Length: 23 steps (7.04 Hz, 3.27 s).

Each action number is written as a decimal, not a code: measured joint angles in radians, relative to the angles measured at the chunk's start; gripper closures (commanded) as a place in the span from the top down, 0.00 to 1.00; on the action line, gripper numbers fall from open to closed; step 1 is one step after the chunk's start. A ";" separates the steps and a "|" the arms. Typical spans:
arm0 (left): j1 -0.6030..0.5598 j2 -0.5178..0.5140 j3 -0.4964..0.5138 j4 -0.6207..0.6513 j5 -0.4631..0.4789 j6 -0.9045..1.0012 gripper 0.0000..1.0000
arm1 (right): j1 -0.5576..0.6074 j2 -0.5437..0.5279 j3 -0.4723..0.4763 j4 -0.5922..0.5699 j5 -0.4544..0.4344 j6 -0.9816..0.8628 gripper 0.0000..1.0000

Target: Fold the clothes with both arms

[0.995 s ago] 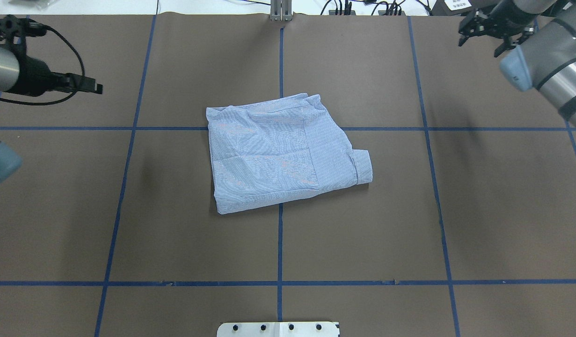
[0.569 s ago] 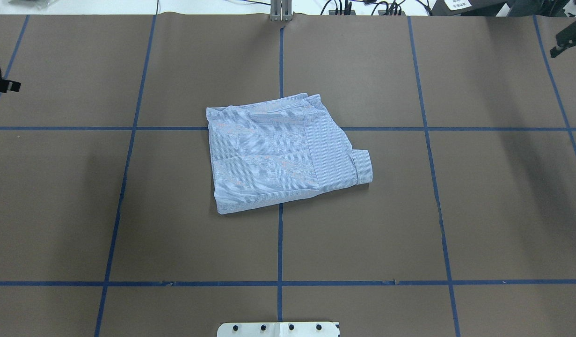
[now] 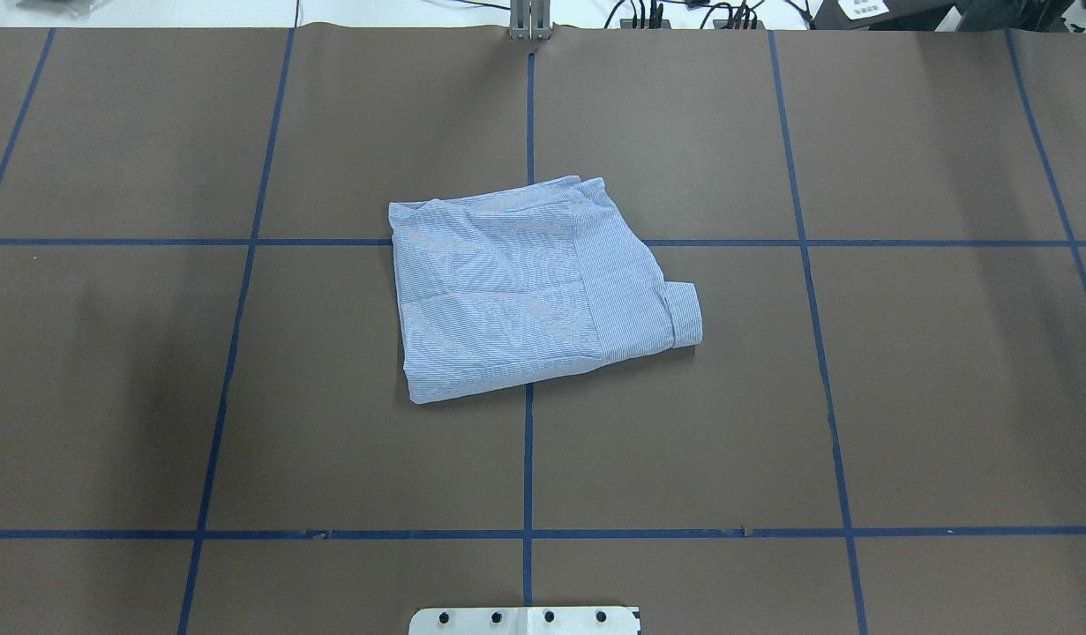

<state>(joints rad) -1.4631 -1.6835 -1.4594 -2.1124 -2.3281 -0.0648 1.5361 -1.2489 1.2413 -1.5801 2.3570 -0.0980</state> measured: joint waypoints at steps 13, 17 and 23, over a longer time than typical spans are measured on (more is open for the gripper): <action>-0.025 -0.030 -0.075 0.167 -0.017 0.004 1.00 | 0.035 -0.099 0.152 -0.061 0.035 0.005 1.00; -0.028 -0.031 -0.077 0.253 -0.017 0.005 1.00 | 0.050 -0.228 0.346 -0.161 0.013 0.006 1.00; -0.030 -0.004 -0.090 0.243 -0.022 0.008 1.00 | 0.005 -0.247 0.374 -0.085 0.022 0.002 1.00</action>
<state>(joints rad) -1.4932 -1.6870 -1.5493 -1.8691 -2.3500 -0.0571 1.5406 -1.4958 1.6155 -1.6650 2.3789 -0.0964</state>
